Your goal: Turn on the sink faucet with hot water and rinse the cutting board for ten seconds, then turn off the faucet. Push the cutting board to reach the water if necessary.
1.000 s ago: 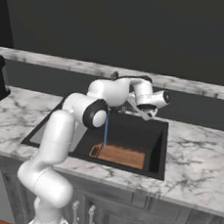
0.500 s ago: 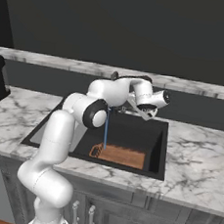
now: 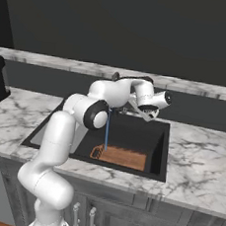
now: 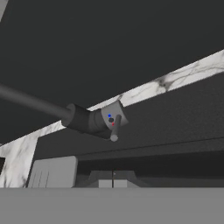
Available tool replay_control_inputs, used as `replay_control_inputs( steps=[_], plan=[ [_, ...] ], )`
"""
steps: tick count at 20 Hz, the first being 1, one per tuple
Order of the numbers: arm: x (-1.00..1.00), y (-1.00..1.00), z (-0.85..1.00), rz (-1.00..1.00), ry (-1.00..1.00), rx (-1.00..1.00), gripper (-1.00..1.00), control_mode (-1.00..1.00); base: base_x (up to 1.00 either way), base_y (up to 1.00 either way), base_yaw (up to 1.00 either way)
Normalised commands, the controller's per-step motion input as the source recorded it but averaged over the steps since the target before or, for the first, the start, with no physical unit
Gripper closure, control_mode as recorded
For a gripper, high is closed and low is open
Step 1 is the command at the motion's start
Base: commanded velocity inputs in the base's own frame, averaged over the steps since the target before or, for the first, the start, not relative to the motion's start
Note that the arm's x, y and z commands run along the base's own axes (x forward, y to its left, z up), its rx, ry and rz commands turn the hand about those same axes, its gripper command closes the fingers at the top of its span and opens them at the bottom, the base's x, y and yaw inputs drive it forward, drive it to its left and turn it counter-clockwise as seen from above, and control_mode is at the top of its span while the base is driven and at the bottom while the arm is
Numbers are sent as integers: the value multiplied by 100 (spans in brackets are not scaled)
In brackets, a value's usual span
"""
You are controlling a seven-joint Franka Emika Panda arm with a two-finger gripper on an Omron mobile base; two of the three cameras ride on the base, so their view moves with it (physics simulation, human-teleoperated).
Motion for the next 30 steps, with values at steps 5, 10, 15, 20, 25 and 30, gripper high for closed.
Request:
replay_control_inputs(
  steps=[5,10,15,20,25,30],
  plan=[
    [0,0,0,0,0,0,100,-100,0,0,0],
    [0,0,0,0,0,0,100,-100,0,0,0],
    [0,0,0,0,0,0,100,-100,0,0,0],
    [0,0,0,0,0,0,100,-100,0,0,0],
    [0,0,0,0,0,0,100,-100,0,0,0],
    [0,0,0,0,0,0,100,-100,0,0,0]
  ],
)
